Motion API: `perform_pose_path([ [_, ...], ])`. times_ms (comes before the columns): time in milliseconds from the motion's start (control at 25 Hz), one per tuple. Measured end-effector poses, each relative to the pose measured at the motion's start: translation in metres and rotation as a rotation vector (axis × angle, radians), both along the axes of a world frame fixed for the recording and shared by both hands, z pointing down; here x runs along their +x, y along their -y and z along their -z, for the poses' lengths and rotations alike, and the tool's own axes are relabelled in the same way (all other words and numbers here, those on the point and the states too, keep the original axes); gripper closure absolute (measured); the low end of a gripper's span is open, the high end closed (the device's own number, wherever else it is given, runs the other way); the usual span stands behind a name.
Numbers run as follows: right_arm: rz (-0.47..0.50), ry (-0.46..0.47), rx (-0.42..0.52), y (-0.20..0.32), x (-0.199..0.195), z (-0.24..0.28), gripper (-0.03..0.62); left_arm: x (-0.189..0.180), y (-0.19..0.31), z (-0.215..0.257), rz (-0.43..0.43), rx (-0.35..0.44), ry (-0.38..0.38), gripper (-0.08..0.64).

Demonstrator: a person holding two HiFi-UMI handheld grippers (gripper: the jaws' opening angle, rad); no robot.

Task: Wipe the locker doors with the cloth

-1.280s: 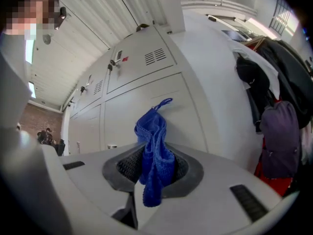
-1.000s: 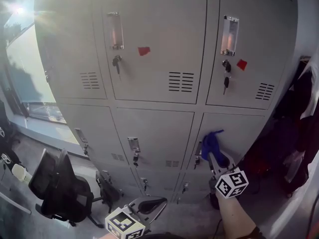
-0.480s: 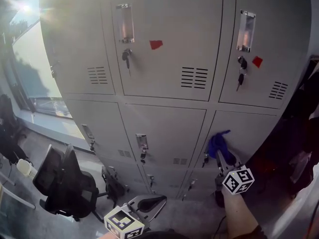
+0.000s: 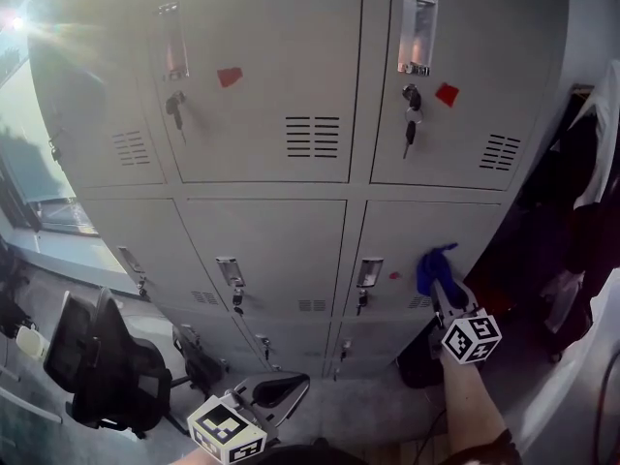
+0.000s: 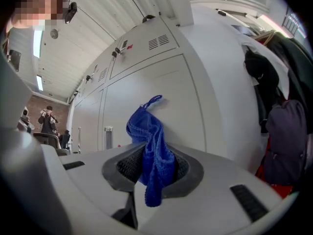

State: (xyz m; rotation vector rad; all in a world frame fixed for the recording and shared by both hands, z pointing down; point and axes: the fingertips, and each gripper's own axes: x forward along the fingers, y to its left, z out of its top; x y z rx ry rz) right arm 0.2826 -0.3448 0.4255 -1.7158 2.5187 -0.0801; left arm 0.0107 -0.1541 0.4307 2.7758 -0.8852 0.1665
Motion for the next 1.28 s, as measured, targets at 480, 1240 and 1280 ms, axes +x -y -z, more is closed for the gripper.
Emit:
perform_pose_path([
  [480,-0.186,0.014,-0.049,-0.009,0.073,-0.014,0.514,0.024,-0.004,0.002,-0.046,0.006,0.003,0.552],
  [1240,0.184,-0.063,0.020,-0.012,-0.146,-0.009,0.514,-0.026,-0.011,0.007,0.053,0.008,0.003,0.552],
  [1280,0.183,-0.065,0.017,-0.010,-0.148,-0.011,0.514,-0.029,-0.011,0.007,0.059,0.007,0.004,0.552],
])
